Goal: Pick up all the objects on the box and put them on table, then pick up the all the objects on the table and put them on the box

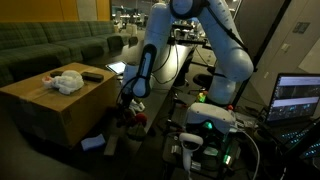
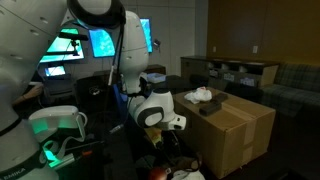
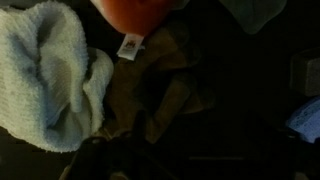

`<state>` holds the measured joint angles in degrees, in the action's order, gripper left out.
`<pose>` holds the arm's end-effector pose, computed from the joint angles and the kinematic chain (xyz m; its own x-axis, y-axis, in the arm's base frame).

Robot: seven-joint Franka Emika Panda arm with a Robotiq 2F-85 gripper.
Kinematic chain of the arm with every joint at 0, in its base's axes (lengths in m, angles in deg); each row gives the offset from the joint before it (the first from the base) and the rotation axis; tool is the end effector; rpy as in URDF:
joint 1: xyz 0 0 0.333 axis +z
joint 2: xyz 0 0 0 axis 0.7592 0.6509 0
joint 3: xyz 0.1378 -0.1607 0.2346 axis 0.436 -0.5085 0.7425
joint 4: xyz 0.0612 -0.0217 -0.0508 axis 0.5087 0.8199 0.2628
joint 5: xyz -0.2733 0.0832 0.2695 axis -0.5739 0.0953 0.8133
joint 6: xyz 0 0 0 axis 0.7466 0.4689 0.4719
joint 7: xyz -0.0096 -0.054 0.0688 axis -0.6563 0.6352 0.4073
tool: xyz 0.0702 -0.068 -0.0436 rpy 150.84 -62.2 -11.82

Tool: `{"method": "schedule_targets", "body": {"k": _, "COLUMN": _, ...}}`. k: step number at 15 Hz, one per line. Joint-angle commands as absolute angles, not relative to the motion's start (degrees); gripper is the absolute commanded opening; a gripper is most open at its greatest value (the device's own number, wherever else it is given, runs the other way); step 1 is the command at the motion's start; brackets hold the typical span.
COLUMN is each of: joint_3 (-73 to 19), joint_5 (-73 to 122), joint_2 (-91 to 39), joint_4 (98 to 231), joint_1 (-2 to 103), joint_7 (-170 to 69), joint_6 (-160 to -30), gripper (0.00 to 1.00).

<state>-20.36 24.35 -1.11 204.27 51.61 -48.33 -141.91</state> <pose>0.4989 0.0509 0.0547 0.9857 0.0724 0.1520 0.0781 -0.9964 -0.0322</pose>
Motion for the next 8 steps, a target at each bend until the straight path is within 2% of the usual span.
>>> {"method": "schedule_targets", "body": {"k": 1, "joint_3": -19.6, "joint_5": 25.3, "joint_2": 2.2, "joint_4": 201.0, "joint_1": 50.5, "joint_7": -47.1, "joint_6": -143.4, "gripper": 1.0}}
{"method": "schedule_targets", "body": {"k": 8, "joint_3": -19.6, "joint_5": 25.0, "joint_2": 6.9, "joint_4": 196.0, "joint_1": 48.7, "joint_7": -46.5, "joint_6": -143.0, "gripper": 1.0}}
